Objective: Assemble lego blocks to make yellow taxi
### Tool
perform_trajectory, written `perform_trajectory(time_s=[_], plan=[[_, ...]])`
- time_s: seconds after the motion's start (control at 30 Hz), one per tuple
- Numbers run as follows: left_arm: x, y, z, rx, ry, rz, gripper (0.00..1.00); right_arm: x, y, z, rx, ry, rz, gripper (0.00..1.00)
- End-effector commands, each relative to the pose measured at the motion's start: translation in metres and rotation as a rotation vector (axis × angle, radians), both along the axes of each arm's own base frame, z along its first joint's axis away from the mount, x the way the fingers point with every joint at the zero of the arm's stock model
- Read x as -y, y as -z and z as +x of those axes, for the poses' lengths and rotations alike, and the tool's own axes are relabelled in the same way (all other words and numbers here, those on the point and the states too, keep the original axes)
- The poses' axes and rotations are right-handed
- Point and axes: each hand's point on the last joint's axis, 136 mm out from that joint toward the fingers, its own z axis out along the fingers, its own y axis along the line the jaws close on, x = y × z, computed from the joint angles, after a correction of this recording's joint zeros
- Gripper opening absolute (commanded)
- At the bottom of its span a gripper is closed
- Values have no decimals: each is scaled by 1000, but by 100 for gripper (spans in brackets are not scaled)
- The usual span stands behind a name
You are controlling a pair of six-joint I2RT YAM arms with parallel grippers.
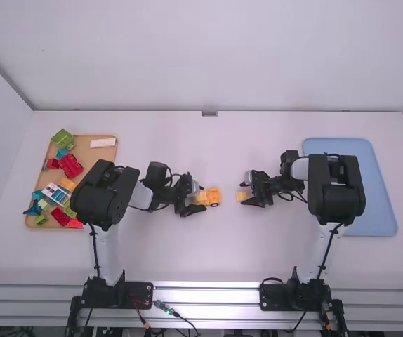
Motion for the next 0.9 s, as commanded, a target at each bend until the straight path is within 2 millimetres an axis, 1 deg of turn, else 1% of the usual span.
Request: perform_trajectory(time_s=[0.0, 0.1, 0.13, 0.17, 0.4, 0.57, 0.6, 0.77, 0.87], plan=[[5, -1, -6, -9, 30, -20, 72, -2, 7, -7, -35, -1, 2, 64], [5, -1, -6, -5, 31, -21, 64, -2, 7, -7, -37, -1, 3, 63], [5, -1, -6, -5, 31, -21, 57, -2, 7, -7, -39, -2, 2, 63], [5, -1, -6, -5, 31, -21, 54, -2, 6, -8, -43, -2, 1, 63], [5, -1, -6, -6, 30, -21, 55, -3, 14, -14, -58, -29, -50, 63], [5, -1, -5, -5, 30, -21, 56, -13, 15, -16, -40, -62, -59, 59], [5, -1, -6, -7, 30, -20, 56, -14, 17, -17, -45, -66, -70, 56], [5, -1, -6, -8, 30, -20, 57, -14, 20, -10, -76, -15, -96, 55], [5, -1, -6, -7, 30, -20, 56, -15, 19, -10, -68, -24, -86, 55]])
